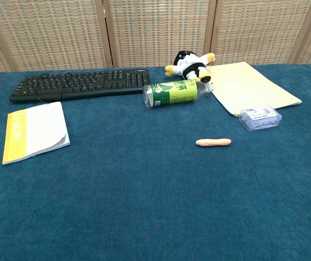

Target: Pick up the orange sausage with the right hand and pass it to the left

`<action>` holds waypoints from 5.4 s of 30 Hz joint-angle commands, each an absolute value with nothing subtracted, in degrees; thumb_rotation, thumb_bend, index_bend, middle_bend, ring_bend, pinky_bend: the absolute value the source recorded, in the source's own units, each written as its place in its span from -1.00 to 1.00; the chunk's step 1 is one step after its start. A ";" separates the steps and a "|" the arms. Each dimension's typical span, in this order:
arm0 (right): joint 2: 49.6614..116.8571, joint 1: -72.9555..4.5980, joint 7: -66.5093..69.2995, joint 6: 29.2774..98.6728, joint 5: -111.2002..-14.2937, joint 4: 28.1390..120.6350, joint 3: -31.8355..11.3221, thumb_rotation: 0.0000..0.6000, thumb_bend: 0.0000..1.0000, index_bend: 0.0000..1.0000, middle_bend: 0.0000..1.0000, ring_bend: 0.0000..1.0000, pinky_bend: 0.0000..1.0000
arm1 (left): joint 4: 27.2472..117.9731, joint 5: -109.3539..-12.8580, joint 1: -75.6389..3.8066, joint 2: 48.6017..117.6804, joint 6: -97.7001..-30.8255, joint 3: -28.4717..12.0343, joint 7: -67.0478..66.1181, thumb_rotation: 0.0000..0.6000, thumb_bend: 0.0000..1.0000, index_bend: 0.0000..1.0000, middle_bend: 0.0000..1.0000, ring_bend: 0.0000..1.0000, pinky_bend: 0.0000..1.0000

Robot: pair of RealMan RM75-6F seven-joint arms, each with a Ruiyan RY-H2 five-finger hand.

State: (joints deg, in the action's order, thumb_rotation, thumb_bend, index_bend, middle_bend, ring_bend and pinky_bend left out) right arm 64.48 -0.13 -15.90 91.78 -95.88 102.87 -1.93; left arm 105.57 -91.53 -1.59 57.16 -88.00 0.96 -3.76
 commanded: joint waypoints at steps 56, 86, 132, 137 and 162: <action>92.95 -42.11 -18.21 47.40 -57.06 75.14 -13.72 1.00 -0.03 -0.12 -1.00 -1.00 -1.00 | 103.27 -80.97 -5.75 62.21 -81.00 -2.35 -9.95 1.00 -1.00 -1.00 -1.00 -1.00 -1.00; 99.60 -44.23 -17.85 47.41 -54.73 68.16 -12.71 1.00 -0.01 -0.03 -1.00 -1.00 -1.00 | 103.05 -80.21 -5.97 61.91 -80.86 -2.27 -9.19 1.00 -1.00 -1.00 -1.00 -1.00 -1.00; 93.80 -53.29 -12.72 45.86 -30.80 91.02 -27.99 1.00 0.17 0.32 -0.76 -1.00 -1.00 | 97.82 -90.06 -21.17 56.97 -71.22 -9.32 -5.48 1.00 -1.00 -0.97 -1.00 -1.00 -1.00; 95.44 -57.29 -11.58 45.73 -24.02 90.62 -29.65 1.00 0.20 0.33 -0.74 -1.00 -1.00 | 93.44 -94.91 -26.19 59.79 -69.83 -9.99 -2.38 1.00 -0.96 -0.77 -1.00 -1.00 -1.00; 96.65 -61.30 -10.08 48.27 -20.69 90.75 -25.91 1.00 0.25 0.35 -0.74 -1.00 -1.00 | 83.90 -96.49 -37.61 81.15 -65.71 -8.31 -4.88 1.00 -0.55 -0.23 -1.00 -1.00 -1.00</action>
